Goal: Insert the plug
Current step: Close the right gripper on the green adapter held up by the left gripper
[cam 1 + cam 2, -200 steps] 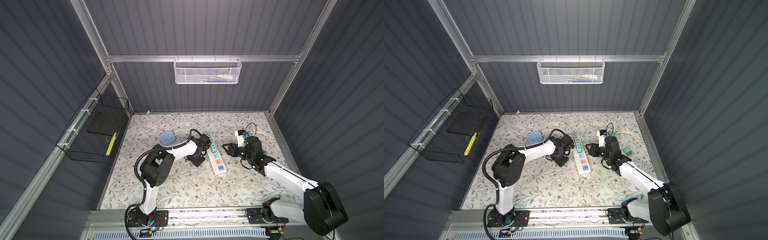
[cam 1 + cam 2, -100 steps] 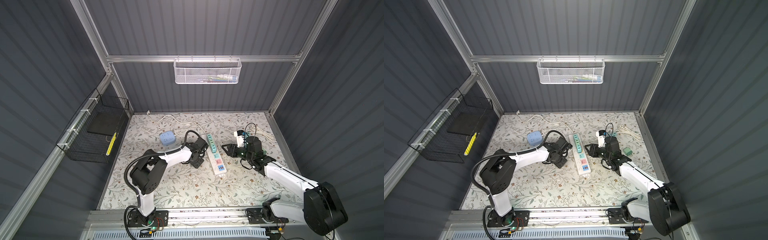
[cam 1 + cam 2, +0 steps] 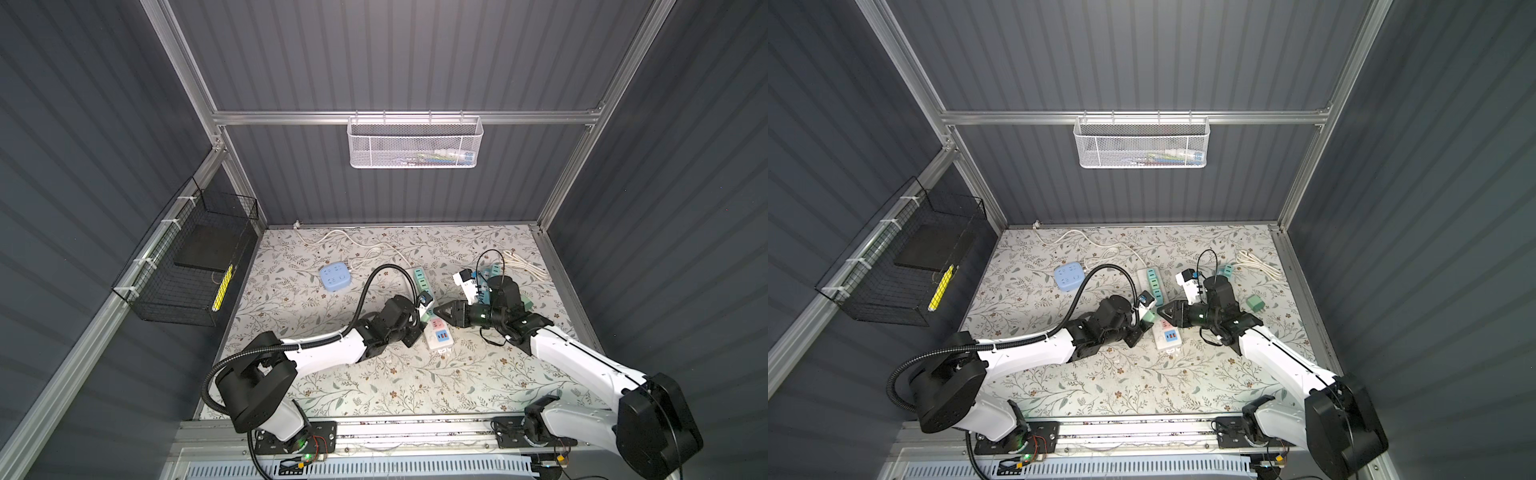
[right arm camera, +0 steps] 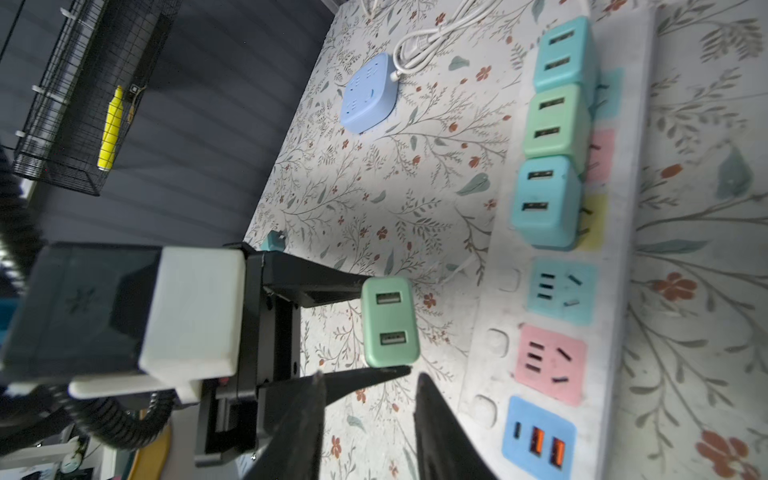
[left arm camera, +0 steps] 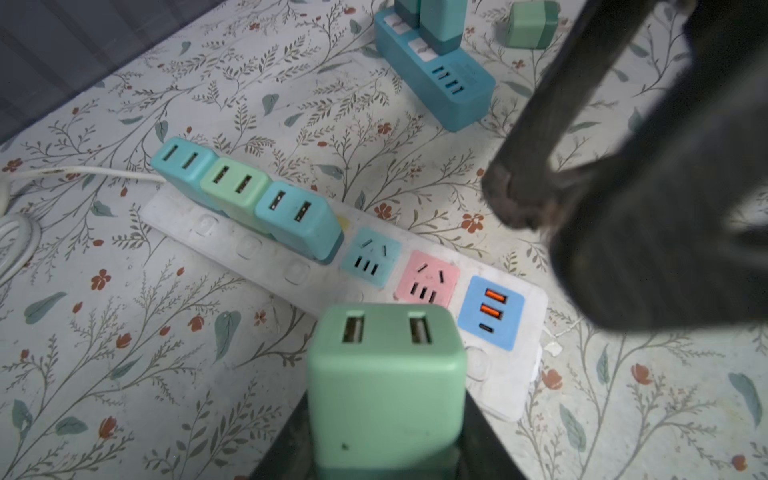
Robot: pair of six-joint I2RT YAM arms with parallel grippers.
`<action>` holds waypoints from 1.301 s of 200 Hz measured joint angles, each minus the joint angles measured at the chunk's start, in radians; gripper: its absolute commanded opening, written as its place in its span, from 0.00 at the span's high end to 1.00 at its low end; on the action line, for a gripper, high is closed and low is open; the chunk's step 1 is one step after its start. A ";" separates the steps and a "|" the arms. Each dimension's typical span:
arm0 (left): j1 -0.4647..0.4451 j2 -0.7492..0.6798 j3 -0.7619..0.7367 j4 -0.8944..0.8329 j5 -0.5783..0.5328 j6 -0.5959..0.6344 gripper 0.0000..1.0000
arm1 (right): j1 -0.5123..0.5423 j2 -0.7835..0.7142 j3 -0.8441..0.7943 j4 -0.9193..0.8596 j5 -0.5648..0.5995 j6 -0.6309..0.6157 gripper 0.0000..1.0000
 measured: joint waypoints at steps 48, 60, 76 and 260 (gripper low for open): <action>0.000 -0.056 -0.006 0.027 0.045 0.000 0.91 | 0.052 0.048 0.062 -0.061 -0.006 -0.020 0.55; 0.000 -0.063 -0.011 0.032 0.053 0.000 0.90 | 0.057 0.066 0.079 -0.066 -0.002 -0.021 0.57; 0.000 -0.072 -0.023 0.034 0.059 0.000 0.90 | 0.059 0.090 0.105 -0.073 0.004 -0.026 0.62; 0.000 -0.158 -0.109 0.075 -0.008 -0.051 0.14 | 0.102 0.123 0.161 -0.143 0.101 -0.071 0.87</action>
